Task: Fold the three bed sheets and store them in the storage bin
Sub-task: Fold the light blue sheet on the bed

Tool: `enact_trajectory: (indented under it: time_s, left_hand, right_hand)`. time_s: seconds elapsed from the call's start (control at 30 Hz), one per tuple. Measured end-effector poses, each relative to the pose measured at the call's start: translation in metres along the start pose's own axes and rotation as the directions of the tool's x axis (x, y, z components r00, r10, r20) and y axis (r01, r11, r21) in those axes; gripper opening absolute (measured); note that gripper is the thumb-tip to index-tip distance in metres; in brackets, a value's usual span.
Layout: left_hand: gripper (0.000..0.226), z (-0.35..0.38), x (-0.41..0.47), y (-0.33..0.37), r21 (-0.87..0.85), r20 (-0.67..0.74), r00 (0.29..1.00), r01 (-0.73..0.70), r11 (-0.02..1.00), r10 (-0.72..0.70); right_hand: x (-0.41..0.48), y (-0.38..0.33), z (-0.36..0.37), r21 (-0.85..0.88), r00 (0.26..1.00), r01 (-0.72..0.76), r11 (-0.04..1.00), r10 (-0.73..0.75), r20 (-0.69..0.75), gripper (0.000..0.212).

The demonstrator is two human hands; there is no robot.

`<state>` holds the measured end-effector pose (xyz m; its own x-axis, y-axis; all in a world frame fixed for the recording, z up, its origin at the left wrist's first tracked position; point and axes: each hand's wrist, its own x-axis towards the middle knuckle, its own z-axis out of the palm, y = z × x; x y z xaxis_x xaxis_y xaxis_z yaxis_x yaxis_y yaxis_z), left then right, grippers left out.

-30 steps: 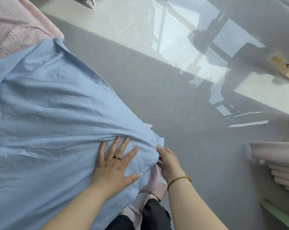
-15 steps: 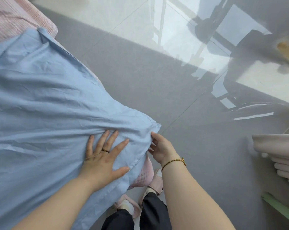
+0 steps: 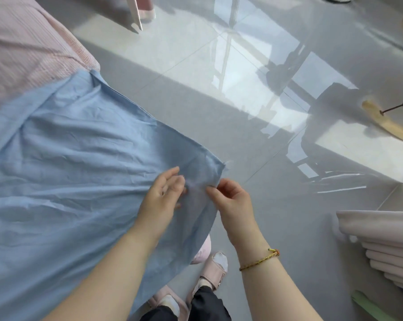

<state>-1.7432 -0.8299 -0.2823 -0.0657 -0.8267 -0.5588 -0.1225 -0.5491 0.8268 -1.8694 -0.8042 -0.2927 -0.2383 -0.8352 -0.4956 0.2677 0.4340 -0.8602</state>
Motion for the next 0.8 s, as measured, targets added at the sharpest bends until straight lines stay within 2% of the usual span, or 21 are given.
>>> enact_trajectory:
  time_s: [0.07,0.13,0.23,0.3,0.37,0.43,0.5,0.6,0.63,0.7,0.73,0.8]
  left_hand:
    - [0.036,-0.007,-0.002,0.026,-0.073,0.013,0.998,0.064,0.995,-0.063]
    - [0.054,-0.018,0.003,0.042,-0.061,-0.003,0.992,0.129,0.99,-0.13]
    - [0.048,-0.042,0.007,0.051,0.068,-0.099,0.986,0.144,0.987,-0.137]
    - [0.045,-0.052,0.005,0.05,0.119,-0.157,0.981,0.133,0.984,-0.114]
    - [0.04,-0.064,-0.001,0.048,0.041,-0.194,0.974,0.131,0.991,-0.121]
    - [0.042,-0.076,-0.008,0.041,-0.067,-0.194,0.971,0.131,0.989,-0.142]
    - [0.042,-0.087,-0.013,0.033,-0.094,-0.17,0.976,0.121,0.988,-0.135]
    - [0.047,-0.104,-0.022,0.032,-0.131,-0.224,0.97,0.071,0.989,-0.099]
    - [0.055,-0.109,-0.024,0.034,-0.126,-0.264,0.961,0.049,0.991,-0.081]
    - [0.067,-0.122,-0.029,0.04,-0.042,-0.328,0.944,0.012,0.999,-0.025]
    - [0.067,-0.126,-0.033,0.042,0.007,-0.33,0.944,-0.008,1.0,0.01]
    - [0.052,-0.134,-0.041,0.049,0.114,-0.27,0.961,-0.025,0.993,0.055]
  right_hand:
    - [-0.016,-0.013,0.021,-0.167,0.987,0.127,0.978,-0.108,0.118,0.029]
    - [-0.027,-0.014,0.039,-0.303,0.96,0.243,0.921,-0.183,0.214,0.033]
    - [-0.043,-0.009,0.067,-0.471,0.929,0.339,0.814,-0.211,0.303,0.024]
    - [-0.051,-0.004,0.078,-0.428,0.908,0.392,0.814,-0.269,0.32,0.024]
    - [-0.058,0.002,0.086,-0.402,0.923,0.372,0.837,-0.285,0.259,0.031]
    - [-0.064,0.006,0.087,-0.44,0.953,0.293,0.849,-0.223,0.206,0.037]
    - [-0.069,0.007,0.088,-0.482,0.97,0.223,0.847,-0.142,0.2,0.032]
    - [-0.076,0.0,0.093,-0.407,0.988,0.14,0.903,-0.1,0.116,0.019]
    - [-0.078,-0.004,0.093,-0.335,0.994,0.103,0.936,-0.086,0.066,0.014]
    - [-0.081,-0.013,0.094,-0.133,0.999,0.04,0.99,-0.041,-0.005,0.018]
    - [-0.082,-0.019,0.095,-0.072,0.999,0.022,0.997,-0.024,-0.031,0.022]
    - [-0.087,-0.032,0.101,-0.073,0.999,0.037,0.997,-0.039,-0.033,0.025]
